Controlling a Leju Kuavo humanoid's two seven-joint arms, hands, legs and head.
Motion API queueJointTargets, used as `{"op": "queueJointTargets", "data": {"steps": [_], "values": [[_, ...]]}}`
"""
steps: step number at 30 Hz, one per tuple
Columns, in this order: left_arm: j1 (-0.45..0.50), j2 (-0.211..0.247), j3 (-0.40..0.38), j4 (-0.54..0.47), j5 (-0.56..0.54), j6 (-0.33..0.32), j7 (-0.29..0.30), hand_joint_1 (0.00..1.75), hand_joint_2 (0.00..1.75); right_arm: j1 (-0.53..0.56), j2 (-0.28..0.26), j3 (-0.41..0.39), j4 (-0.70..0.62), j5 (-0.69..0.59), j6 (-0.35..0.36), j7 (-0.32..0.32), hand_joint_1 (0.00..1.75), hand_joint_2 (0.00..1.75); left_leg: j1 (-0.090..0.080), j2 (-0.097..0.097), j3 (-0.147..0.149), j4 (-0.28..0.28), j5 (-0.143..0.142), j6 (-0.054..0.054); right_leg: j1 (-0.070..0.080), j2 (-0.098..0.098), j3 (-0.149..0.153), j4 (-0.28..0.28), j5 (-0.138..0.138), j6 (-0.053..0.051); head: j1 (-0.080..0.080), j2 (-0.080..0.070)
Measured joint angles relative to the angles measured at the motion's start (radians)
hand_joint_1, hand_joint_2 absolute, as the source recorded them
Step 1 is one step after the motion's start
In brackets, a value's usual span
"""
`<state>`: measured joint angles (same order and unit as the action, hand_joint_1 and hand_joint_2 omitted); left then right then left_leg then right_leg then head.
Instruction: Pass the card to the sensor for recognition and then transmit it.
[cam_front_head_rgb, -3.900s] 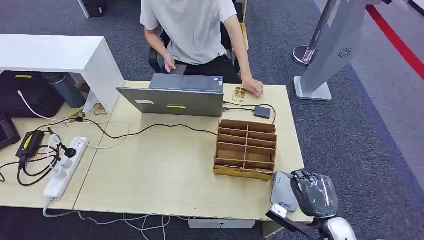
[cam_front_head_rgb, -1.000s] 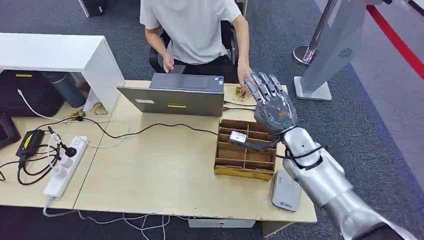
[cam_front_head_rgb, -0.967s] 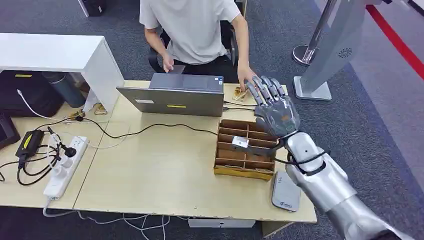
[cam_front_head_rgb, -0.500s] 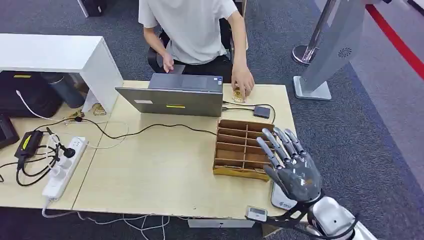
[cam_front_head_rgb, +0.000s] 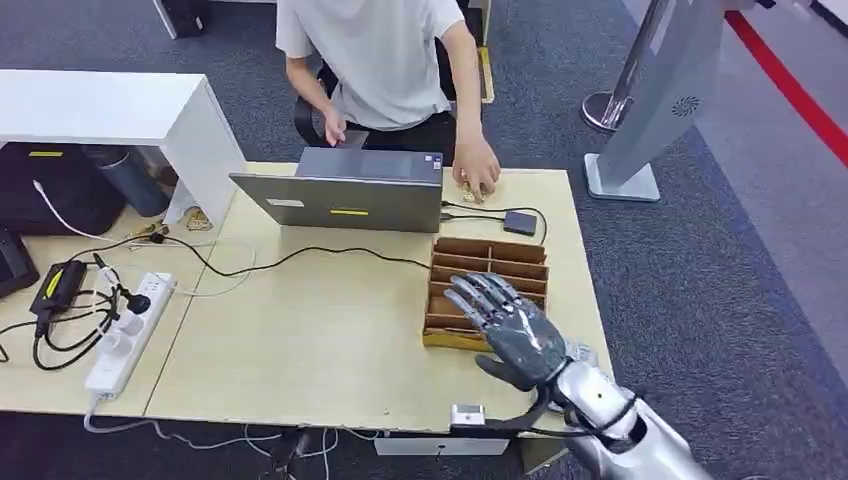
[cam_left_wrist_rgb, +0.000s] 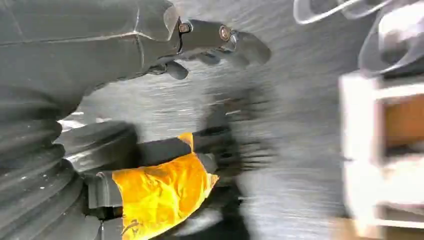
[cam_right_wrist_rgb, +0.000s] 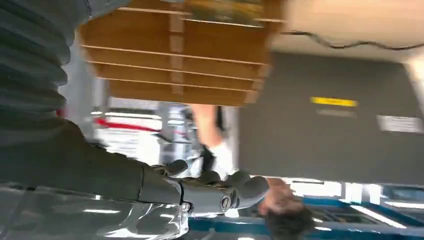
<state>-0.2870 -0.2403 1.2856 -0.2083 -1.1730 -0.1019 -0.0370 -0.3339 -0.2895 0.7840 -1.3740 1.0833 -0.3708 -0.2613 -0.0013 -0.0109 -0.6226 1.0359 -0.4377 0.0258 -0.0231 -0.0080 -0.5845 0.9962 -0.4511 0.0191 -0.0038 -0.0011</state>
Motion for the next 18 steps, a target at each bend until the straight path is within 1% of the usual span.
{"op": "queueJointTargets", "data": {"steps": [2,5,14,16,18], "values": [[-0.007,0.007,0.000,0.000,0.020,0.001,-0.009,0.00,1.75,-0.036,0.026,0.035,0.047,-0.013,-0.002,0.005,0.00,1.75,0.001,0.000,0.000,0.000,0.001,-0.001,0.001,0.000,0.000,0.001,0.000,-0.001,0.000,0.000],[0.001,0.013,0.000,0.000,0.031,0.002,-0.016,0.00,1.75,-0.065,0.047,0.063,0.089,-0.018,-0.006,0.005,0.00,1.75,0.001,-0.001,-0.001,0.000,0.001,-0.001,0.001,-0.001,-0.001,0.001,0.000,-0.001,0.000,0.000],[0.001,0.021,-0.001,0.000,0.042,0.006,-0.018,0.00,1.75,-0.097,0.074,0.098,0.144,-0.019,-0.008,0.009,0.00,1.75,0.001,-0.001,-0.002,0.000,0.000,-0.001,0.001,-0.001,-0.001,0.000,-0.001,-0.001,0.001,0.000],[0.001,0.021,-0.003,0.000,0.051,0.009,-0.018,0.00,1.75,-0.105,0.092,0.102,0.175,-0.013,-0.025,0.023,0.00,1.75,0.001,-0.001,-0.002,0.000,0.000,-0.001,0.001,0.000,-0.001,0.000,-0.001,-0.001,0.001,0.000],[0.001,0.020,-0.008,0.000,0.062,0.013,-0.017,0.00,1.75,-0.115,0.116,0.108,0.220,0.004,-0.060,0.037,0.00,1.75,0.001,-0.001,-0.002,0.000,0.000,-0.001,0.001,-0.001,-0.001,0.000,-0.001,-0.001,0.001,0.000]]}}
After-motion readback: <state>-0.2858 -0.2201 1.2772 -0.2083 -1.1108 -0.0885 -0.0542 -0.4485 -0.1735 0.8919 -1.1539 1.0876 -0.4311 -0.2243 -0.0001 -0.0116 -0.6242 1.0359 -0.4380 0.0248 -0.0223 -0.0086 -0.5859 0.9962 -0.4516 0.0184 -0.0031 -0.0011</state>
